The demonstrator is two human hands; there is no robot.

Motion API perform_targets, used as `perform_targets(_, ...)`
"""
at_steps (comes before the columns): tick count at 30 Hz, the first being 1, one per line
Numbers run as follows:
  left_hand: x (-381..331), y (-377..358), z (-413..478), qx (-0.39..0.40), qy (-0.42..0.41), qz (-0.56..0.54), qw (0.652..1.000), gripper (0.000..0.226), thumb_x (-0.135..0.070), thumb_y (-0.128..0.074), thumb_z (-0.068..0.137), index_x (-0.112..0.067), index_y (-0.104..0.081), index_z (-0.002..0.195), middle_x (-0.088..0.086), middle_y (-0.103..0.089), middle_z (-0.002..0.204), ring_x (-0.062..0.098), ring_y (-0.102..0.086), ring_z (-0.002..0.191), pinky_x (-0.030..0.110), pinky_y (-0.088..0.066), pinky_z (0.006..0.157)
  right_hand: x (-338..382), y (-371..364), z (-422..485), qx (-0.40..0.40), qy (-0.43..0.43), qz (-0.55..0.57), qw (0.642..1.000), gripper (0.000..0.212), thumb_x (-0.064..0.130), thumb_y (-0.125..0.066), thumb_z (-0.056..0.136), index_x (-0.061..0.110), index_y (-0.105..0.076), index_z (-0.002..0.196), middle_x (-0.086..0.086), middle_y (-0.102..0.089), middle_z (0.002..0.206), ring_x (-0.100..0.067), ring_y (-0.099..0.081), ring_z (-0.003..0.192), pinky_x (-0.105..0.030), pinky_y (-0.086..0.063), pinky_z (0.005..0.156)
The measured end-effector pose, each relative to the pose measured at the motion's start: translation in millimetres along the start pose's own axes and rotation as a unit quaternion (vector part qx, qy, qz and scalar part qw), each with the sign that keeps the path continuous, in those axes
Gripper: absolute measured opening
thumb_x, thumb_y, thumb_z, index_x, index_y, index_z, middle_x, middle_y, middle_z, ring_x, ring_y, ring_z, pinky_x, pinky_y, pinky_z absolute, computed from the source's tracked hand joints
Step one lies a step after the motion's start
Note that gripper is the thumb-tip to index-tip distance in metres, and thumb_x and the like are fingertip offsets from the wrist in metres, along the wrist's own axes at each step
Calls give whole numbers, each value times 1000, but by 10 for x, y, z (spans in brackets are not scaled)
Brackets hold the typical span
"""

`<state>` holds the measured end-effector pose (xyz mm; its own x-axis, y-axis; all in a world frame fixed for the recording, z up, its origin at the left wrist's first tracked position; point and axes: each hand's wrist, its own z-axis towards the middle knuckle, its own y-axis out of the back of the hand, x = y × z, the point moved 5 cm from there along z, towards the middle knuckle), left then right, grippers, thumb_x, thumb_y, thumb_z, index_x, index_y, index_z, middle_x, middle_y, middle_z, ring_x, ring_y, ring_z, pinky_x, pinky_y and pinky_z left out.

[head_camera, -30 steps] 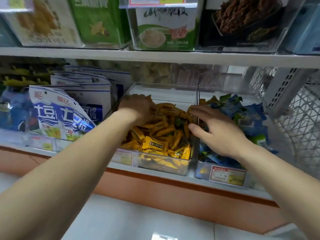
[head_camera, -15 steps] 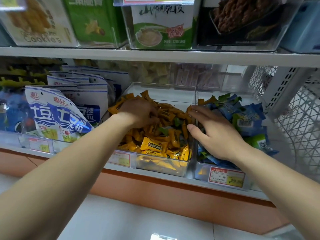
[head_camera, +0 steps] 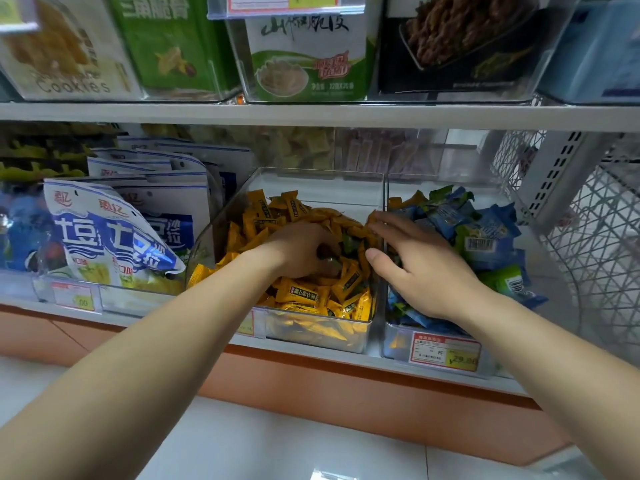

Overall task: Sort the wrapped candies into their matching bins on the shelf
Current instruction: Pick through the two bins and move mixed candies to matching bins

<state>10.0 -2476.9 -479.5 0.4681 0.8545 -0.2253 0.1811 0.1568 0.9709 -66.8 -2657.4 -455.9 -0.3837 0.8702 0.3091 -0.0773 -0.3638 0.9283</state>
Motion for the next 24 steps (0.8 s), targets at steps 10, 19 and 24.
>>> perform_targets(10, -468, 578, -577, -189, -63, -507, 839, 19, -19, -70, 91, -16, -73, 110, 2, -76, 102, 16, -73, 94, 24, -57, 76, 240, 325, -81, -162, 12, 297, 941, 46, 39, -61, 95, 30, -49, 139, 14, -66, 119, 1, -60, 107, -16, -48, 87)
perform_targets(19, -486, 36, -250, -38, -20, -156, 987, 26, -34, -68, 92, -28, -70, 116, -11, -67, 112, 12, -61, 106, 32, -51, 89, -180, 589, -245, -154, -50, 67, 985, 19, 31, -51, 97, 33, -63, 112, 0, -65, 102, -22, -59, 92, -38, -49, 78)
perform_targets(24, -198, -3, -206, -42, 47, -4, 998, 29, -35, -66, 89, -29, -66, 117, -4, -65, 111, 17, -60, 97, 34, -54, 79, -211, 429, -277, -101, -73, -141, 982, 43, 34, -59, 94, 30, -57, 136, -7, -53, 125, -34, -45, 117, -45, -45, 95)
